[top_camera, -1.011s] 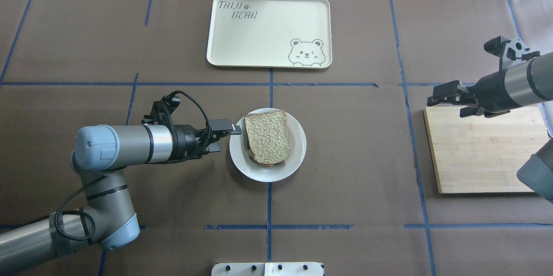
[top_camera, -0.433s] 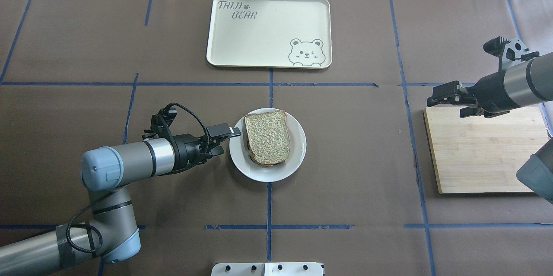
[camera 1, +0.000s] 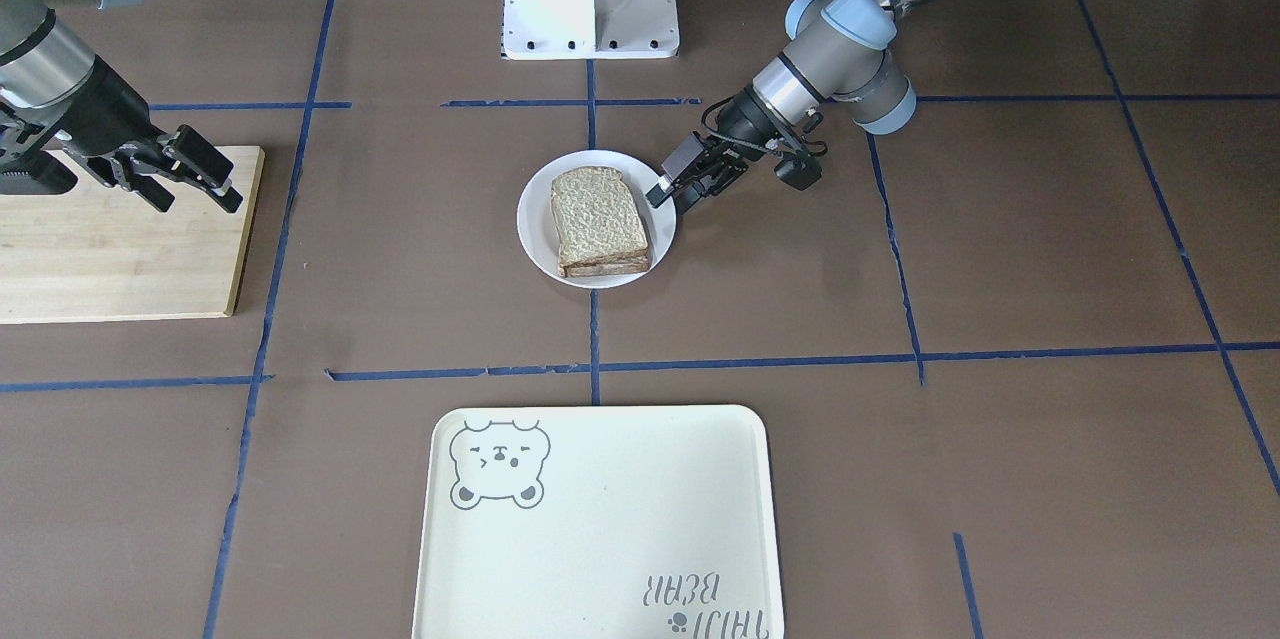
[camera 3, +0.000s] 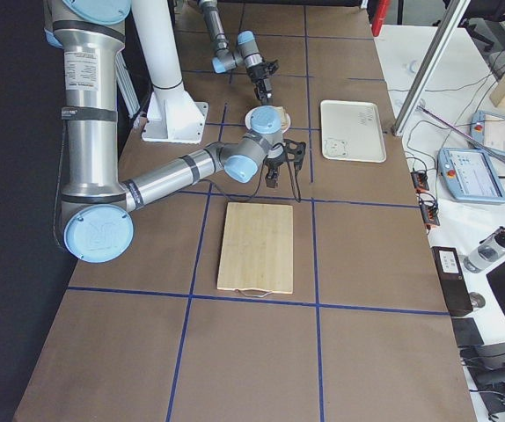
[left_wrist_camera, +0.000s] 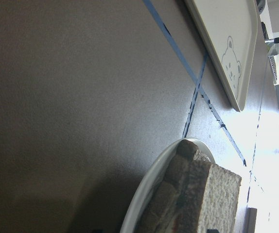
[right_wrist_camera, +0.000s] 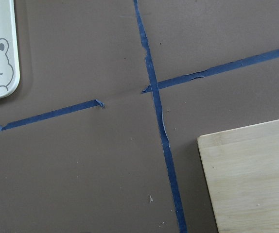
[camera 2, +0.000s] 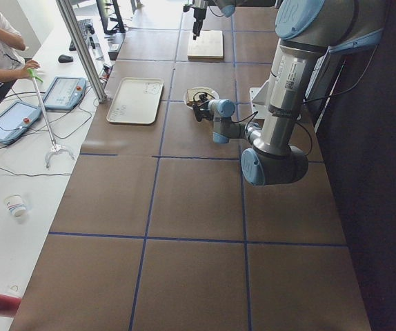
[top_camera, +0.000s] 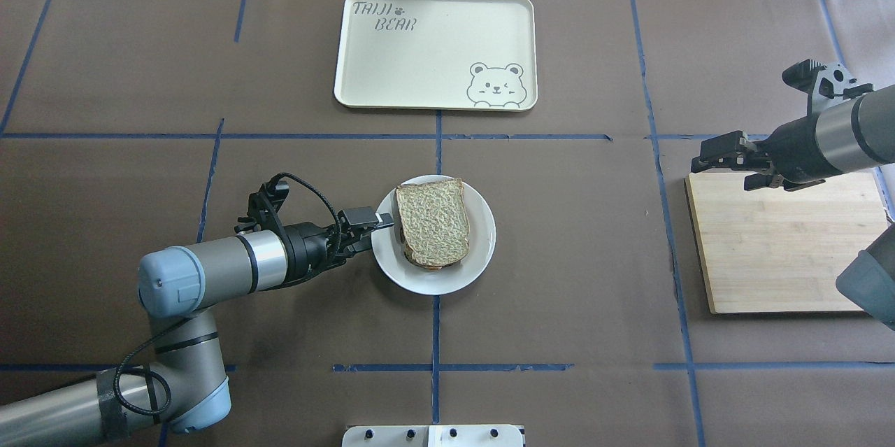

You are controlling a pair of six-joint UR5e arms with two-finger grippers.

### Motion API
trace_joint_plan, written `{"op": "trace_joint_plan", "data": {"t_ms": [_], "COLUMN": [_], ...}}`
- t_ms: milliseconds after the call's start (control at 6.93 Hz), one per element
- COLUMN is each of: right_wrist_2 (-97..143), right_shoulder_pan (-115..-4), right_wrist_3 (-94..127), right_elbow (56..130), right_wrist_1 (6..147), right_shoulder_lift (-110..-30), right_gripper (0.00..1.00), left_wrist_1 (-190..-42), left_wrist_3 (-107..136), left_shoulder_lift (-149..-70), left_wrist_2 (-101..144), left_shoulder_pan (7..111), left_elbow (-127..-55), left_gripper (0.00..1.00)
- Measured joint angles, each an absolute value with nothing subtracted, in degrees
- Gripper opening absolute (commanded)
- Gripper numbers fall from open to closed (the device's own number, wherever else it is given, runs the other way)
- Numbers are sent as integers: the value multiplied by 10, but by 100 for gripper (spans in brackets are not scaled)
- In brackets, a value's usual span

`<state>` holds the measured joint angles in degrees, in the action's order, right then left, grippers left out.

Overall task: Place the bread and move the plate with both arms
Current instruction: 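Grip the near rim of the white plate with the left gripper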

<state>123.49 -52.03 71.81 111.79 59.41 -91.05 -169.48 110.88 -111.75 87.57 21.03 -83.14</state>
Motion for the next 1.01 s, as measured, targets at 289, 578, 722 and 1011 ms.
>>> {"op": "trace_joint_plan", "data": {"t_ms": [289,578,722,1011], "right_wrist_2": [1235,1235,1235,1235], "right_shoulder_pan": [-520,-520,-520,-520], "right_wrist_3": [718,718,718,718], "right_elbow": [1118,1118,1118,1118], "right_wrist_1": [594,594,594,594], "right_shoulder_lift": [-911,-911,-911,-911], "right_gripper": [99,99,99,99], "left_wrist_1": [-1719,-1733,-1734,-1736], "left_wrist_3": [1111,1111,1111,1111], "left_shoulder_lift": [-1118,-1119,-1124,-1142], "left_wrist_2": [875,875,875,875], "left_shoulder_pan": [207,198,195,193], "left_elbow": [-814,-804,-798,-783], "left_gripper": [57,57,50,32]}}
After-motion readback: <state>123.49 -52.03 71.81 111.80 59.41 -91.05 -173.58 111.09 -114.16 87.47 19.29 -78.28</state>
